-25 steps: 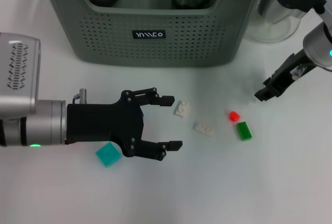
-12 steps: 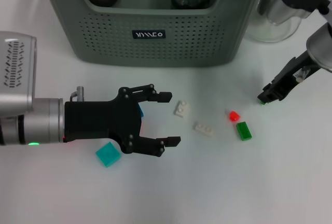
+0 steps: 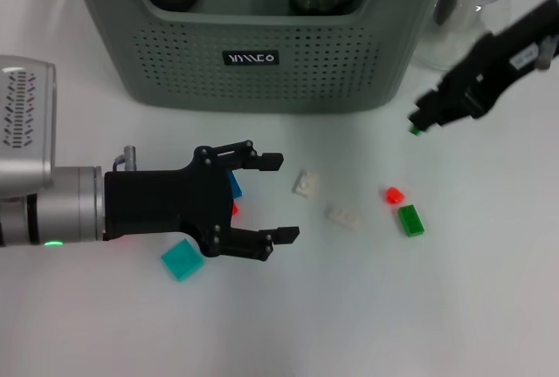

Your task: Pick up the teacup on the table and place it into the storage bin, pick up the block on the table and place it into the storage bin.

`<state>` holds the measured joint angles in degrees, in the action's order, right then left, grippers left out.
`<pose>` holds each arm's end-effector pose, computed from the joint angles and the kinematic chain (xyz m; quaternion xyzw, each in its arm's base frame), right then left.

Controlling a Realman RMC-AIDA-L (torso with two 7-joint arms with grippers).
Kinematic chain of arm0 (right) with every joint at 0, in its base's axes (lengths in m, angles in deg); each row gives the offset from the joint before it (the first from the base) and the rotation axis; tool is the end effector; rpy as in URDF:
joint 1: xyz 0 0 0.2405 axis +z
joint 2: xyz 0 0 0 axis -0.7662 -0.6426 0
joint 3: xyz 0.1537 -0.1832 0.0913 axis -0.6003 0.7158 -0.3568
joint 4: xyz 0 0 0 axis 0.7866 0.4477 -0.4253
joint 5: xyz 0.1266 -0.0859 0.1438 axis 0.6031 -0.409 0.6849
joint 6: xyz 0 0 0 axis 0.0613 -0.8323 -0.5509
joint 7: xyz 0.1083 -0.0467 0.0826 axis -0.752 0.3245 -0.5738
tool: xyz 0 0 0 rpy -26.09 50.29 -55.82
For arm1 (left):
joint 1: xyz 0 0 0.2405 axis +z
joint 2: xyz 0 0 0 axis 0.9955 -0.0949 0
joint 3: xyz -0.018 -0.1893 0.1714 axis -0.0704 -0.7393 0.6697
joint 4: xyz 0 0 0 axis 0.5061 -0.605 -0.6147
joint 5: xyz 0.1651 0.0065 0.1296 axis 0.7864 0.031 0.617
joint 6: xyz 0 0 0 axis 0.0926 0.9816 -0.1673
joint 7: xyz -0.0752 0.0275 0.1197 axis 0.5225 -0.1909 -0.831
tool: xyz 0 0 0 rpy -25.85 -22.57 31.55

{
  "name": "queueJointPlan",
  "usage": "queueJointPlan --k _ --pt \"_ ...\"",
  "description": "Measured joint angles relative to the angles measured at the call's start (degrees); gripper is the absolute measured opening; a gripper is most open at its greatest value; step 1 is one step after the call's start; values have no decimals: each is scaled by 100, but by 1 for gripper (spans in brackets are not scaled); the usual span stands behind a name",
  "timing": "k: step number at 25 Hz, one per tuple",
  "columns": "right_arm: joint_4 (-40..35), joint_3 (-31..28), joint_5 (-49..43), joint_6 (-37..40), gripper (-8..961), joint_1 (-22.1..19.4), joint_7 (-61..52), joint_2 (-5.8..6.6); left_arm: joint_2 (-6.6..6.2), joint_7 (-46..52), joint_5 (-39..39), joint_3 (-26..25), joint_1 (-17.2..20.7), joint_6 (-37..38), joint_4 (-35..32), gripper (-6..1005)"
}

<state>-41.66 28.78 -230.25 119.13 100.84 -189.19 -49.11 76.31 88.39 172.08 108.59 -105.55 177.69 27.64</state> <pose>0.1301 0.3748 0.0382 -0.9638 0.2360 -0.1164 0.0423 -0.2515 0.2724 -0.0421 -0.9616 -0.0486 -0.2556 0.0868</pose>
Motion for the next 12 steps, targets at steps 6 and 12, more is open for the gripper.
queueJointPlan --k 6,12 --pt "-269 -685 1469 191 235 447 -50 231 0 16 0 -74 -3 -5 50 893" --pt "-78 -816 1154 -1310 247 855 -755 530 -6 20 -16 -233 -54 58 144 893"
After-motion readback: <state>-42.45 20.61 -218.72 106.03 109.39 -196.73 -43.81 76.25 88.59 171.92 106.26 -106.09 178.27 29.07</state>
